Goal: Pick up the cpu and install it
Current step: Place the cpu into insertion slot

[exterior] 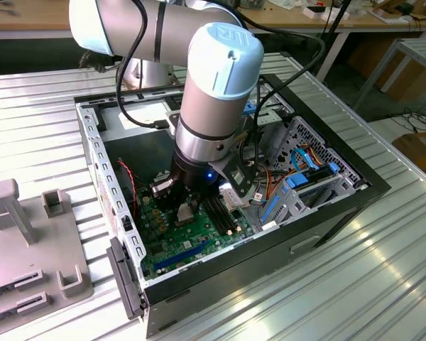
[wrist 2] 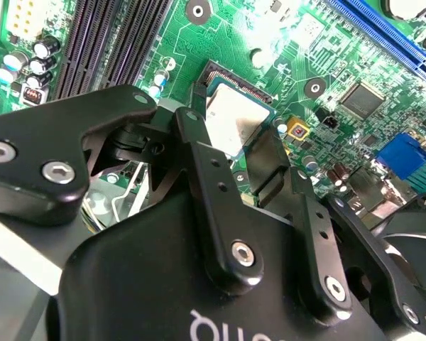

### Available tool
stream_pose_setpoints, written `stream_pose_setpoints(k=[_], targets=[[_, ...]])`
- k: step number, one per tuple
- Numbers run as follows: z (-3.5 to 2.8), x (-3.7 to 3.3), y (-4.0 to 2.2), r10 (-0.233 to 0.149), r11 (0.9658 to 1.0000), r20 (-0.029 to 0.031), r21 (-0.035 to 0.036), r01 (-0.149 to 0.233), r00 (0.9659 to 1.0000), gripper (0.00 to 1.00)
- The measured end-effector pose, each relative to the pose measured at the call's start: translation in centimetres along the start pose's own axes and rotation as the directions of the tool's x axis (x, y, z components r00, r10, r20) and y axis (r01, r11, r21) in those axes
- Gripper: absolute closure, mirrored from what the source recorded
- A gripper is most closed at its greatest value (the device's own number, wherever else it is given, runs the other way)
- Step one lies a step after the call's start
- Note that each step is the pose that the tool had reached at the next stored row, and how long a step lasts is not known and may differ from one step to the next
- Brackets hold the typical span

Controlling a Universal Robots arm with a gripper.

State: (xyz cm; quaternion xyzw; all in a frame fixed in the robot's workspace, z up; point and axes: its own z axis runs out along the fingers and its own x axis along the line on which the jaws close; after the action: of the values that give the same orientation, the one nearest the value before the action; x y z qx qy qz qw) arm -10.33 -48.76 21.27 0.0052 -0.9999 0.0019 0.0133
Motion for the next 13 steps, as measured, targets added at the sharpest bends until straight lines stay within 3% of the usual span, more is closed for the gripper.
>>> stream_pose_setpoints(k=[6,13], targets=[[0.30,-0.02,0.05,-0.009,0.9999,0.0002,-0.0073,0.009,1.0000,0.53],[0.57,0.00,0.07,-0.027,0.9996,0.0000,-0.0080,0.027,0.9996,0.53]])
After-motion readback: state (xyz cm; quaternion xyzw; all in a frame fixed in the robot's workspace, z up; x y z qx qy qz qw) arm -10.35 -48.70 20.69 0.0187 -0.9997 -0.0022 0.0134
